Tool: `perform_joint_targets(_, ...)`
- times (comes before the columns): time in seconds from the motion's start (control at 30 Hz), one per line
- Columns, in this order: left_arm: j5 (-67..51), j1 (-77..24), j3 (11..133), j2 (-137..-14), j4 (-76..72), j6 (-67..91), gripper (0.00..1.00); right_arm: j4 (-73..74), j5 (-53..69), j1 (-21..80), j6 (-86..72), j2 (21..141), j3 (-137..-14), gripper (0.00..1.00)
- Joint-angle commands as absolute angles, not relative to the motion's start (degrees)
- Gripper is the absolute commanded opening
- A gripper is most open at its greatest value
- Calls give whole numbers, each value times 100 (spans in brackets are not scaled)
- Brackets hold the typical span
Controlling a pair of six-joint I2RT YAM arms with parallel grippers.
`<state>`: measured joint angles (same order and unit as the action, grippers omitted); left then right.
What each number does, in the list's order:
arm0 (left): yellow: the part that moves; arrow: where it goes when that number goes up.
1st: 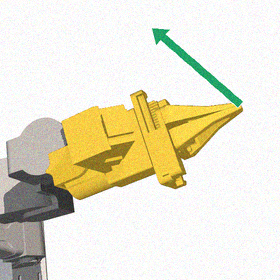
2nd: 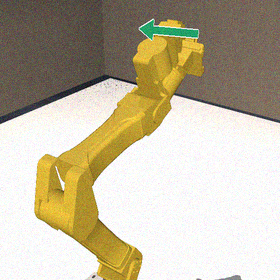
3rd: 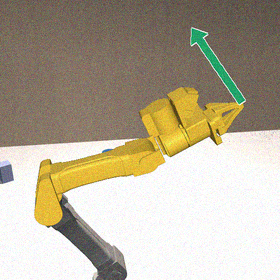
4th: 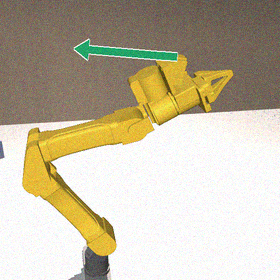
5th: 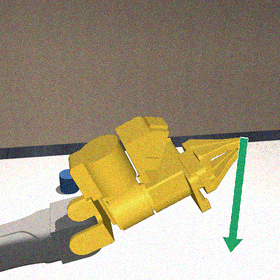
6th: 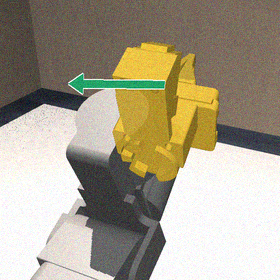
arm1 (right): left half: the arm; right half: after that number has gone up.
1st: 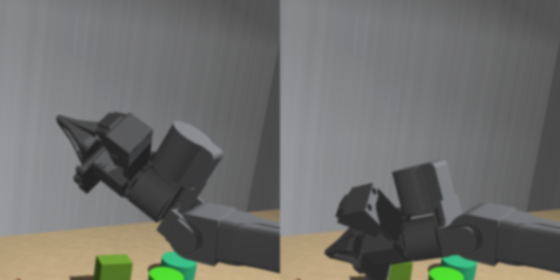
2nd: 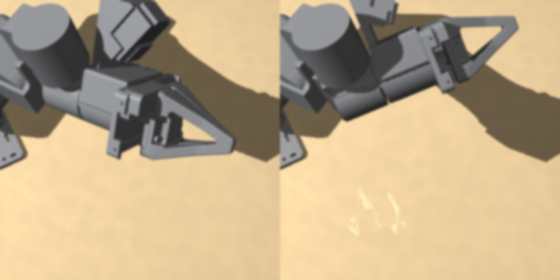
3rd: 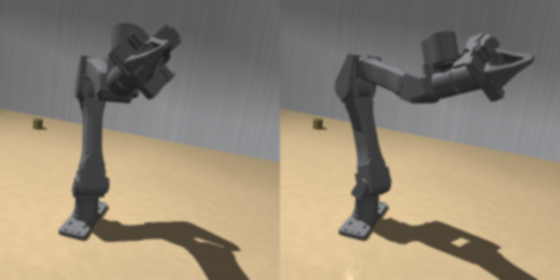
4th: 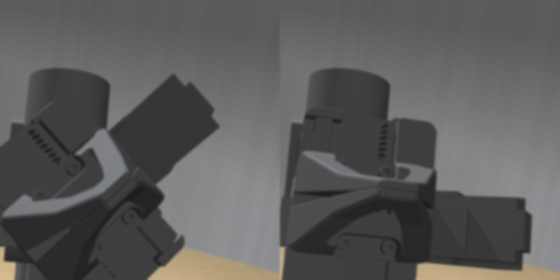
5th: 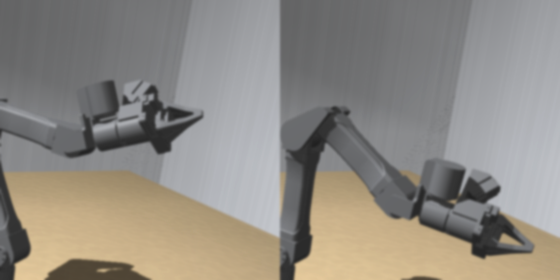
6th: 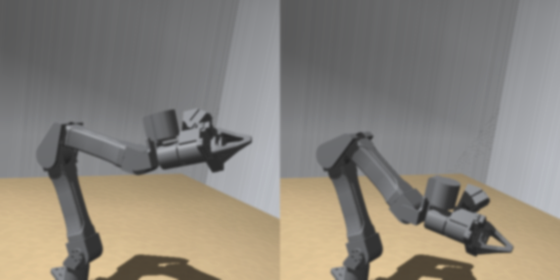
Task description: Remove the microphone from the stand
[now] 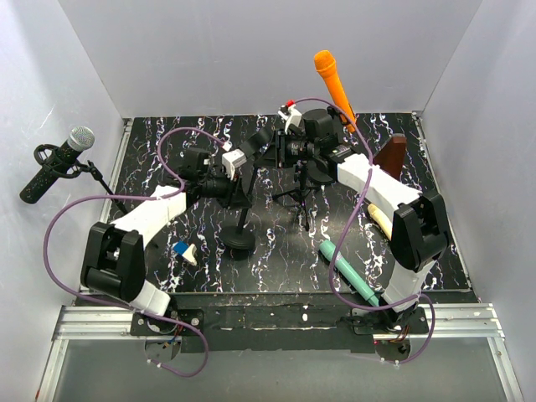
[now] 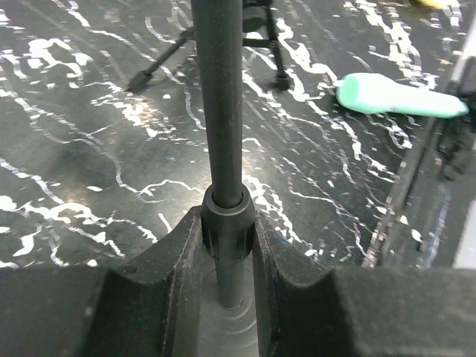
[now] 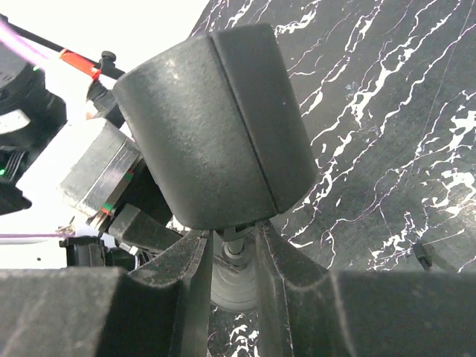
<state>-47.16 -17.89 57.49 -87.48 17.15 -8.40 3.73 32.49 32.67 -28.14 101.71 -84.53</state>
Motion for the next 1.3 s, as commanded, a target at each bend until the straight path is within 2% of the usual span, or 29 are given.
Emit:
perform_joint_targets(0.0,-3476,-2047,5986,-7930,932,-765,0,615,3129,3313,-2962,9958,-8744,1)
perform_joint_targets(0.07,-1645,-2528,5881,-7631,818,-948,0,703,3015,3331,-2997,9958,-8894,1)
perform_joint_targets(0.13,473,-3327,5504,-7366,240,-1333,0,826,2770,3357,-2988,9949,-9008,1)
perform_joint_targets(0.2,2022,-3978,5196,-7426,-489,-2071,0,975,2463,3392,-2971,9949,-9096,1)
perform_joint_targets(0.23,2483,-4155,5038,-7505,-927,-2370,0,1036,2330,3401,-2979,9949,-9131,1)
perform_joint_targets(0.27,2470,-4201,4967,-7558,-1080,-2451,0,1063,2260,3401,-2962,9949,-9149,1)
perform_joint_targets(0.4,1577,-4157,5018,-7559,-644,-1857,0,1072,2276,3401,-2918,9976,-9141,1)
perform_joint_targets(0.5,356,-3790,5273,-7550,260,-935,46,1020,2268,3401,-2865,9984,-9097,1)
perform_joint_targets(0.53,-344,-3544,5369,-7559,490,-766,55,1011,2224,3401,-2839,9976,-9071,1)
perform_joint_targets(0.6,-1498,-3079,5501,-7585,886,-572,68,976,2215,3401,-2760,9958,-9027,1)
perform_joint_targets(0.67,-2605,-2560,5755,-7707,1377,-755,74,967,2250,3384,-2733,9941,-8991,1)
perform_joint_targets(0.77,-4100,-1962,6107,-8058,2177,-1150,75,888,2451,3375,-2698,9932,-8912,1)
perform_joint_targets(0.9,-5008,-1556,6477,-8524,2803,-1827,70,765,2724,3384,-2681,9932,-8824,1)
perform_joint_targets(1.03,-5536,-1529,6442,-8815,2462,-1916,65,712,2874,3384,-2689,9949,-8824,1)
perform_joint_targets(1.17,-5792,-1599,6408,-9158,1839,-1382,55,729,2822,3375,-2681,9941,-8842,1)
perform_joint_targets(1.27,-5433,-1635,6074,-9071,803,-732,44,738,2786,3375,-2672,9914,-8824,1)
